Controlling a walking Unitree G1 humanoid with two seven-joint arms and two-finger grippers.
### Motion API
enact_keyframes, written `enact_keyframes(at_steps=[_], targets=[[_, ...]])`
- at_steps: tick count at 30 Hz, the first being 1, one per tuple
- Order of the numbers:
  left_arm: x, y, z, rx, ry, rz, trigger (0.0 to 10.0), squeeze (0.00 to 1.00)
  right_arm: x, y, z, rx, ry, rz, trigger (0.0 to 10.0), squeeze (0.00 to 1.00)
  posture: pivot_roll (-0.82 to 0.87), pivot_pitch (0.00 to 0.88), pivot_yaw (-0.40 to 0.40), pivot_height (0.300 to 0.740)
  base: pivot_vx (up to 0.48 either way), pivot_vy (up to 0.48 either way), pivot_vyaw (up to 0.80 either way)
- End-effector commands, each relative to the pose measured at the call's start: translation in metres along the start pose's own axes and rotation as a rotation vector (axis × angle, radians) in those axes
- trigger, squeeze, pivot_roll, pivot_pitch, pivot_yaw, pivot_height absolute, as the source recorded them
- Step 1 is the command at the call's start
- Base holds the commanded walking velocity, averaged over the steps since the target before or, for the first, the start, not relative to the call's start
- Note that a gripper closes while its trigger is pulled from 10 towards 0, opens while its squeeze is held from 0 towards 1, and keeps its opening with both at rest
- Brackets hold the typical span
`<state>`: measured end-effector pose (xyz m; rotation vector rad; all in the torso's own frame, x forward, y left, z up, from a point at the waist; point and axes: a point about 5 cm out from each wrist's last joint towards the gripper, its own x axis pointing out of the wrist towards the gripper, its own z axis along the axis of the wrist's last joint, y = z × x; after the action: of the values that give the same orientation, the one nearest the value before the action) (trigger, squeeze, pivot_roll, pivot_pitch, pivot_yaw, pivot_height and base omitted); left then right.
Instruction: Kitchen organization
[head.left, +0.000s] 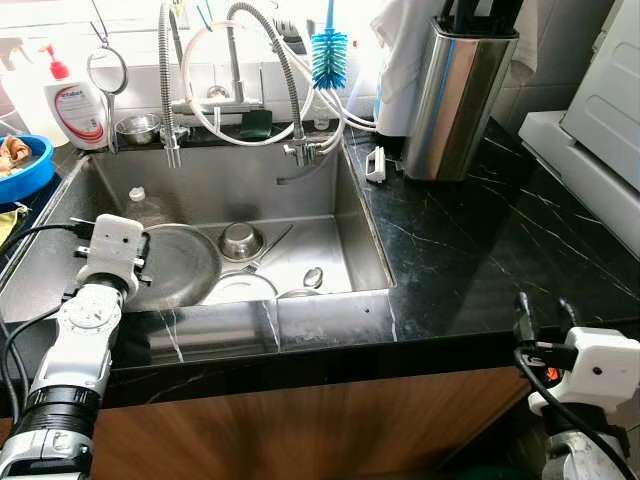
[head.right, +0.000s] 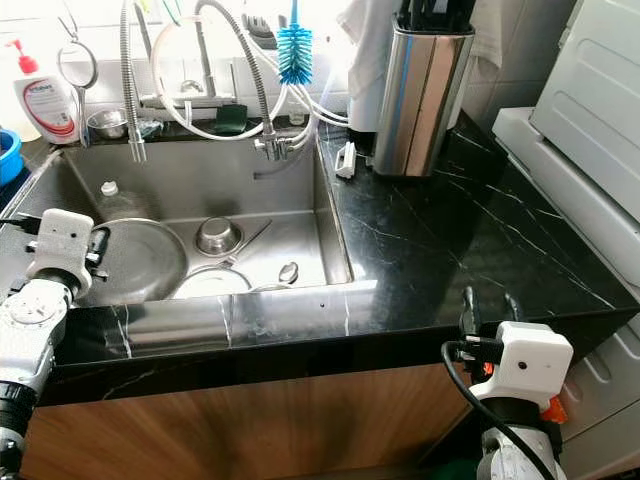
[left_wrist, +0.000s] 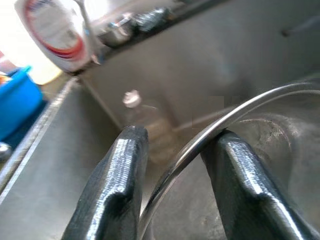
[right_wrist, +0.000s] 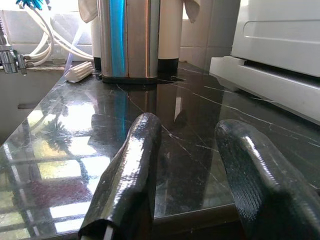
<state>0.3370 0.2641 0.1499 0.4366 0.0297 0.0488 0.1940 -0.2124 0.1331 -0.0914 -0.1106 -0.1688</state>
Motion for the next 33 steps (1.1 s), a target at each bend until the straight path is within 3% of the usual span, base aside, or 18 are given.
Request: enact_keyframes(at_steps=[1,8,9,10,11,12,13,19,23,25,33], targets=[[0.005,0.000,0.011,0.024,-0.021,-0.062,10.0,1.00,0.001,-0.002,-0.003,-0.004,0.019,0.005,10.0,0.00,0.03,0.004,0.011,0.740,0.000,0.000,0.00],[0.012,-0.002,0.015,-0.031,0.002,-0.180,10.0,1.00,0.003,-0.001,-0.004,0.001,0.029,0.027,10.0,0.00,0.03,0.009,0.014,0.740,0.000,0.000,0.00],[0.012,-0.003,0.016,-0.038,0.003,-0.196,10.0,0.85,0.003,-0.001,-0.004,0.002,0.030,0.029,10.0,0.00,0.03,0.009,0.014,0.740,0.000,0.000,0.00],[0.012,-0.003,0.016,-0.041,0.002,-0.204,10.0,0.85,0.003,-0.001,-0.004,0.003,0.031,0.030,10.0,0.00,0.03,0.009,0.014,0.740,0.000,0.000,0.00],[0.012,-0.005,0.015,-0.065,0.010,-0.253,10.0,0.00,0.003,0.000,-0.004,0.006,0.033,0.033,10.0,0.00,0.03,0.013,0.020,0.740,0.000,0.000,0.00],[0.011,-0.008,0.014,-0.084,0.029,-0.330,10.0,0.00,0.003,0.001,-0.004,0.010,0.035,0.040,10.0,0.00,0.03,0.014,0.021,0.740,0.000,0.000,0.00],[0.010,-0.011,0.012,-0.051,0.044,-0.403,10.0,0.00,0.004,0.001,-0.004,0.010,0.036,0.047,10.0,0.00,0.03,0.016,0.023,0.740,0.000,0.000,0.00],[0.007,-0.018,0.013,0.001,0.059,-0.571,10.0,0.00,0.005,0.002,-0.004,0.010,0.039,0.055,10.0,0.00,0.03,0.021,0.027,0.740,0.000,0.000,0.00],[0.007,-0.020,0.013,0.006,0.072,-0.622,10.0,0.00,0.005,0.002,-0.004,0.012,0.041,0.064,10.0,0.00,0.03,0.023,0.029,0.740,0.000,0.000,0.00],[0.006,-0.019,0.013,-0.001,0.080,-0.697,10.0,0.00,0.006,0.002,-0.004,0.012,0.044,0.071,10.0,0.00,0.03,0.025,0.028,0.740,0.000,0.000,0.00],[0.008,-0.018,0.018,-0.046,0.088,-0.779,10.0,0.00,0.006,0.005,-0.005,0.021,0.051,0.090,10.0,0.00,0.04,0.027,0.029,0.740,0.000,0.000,0.00]])
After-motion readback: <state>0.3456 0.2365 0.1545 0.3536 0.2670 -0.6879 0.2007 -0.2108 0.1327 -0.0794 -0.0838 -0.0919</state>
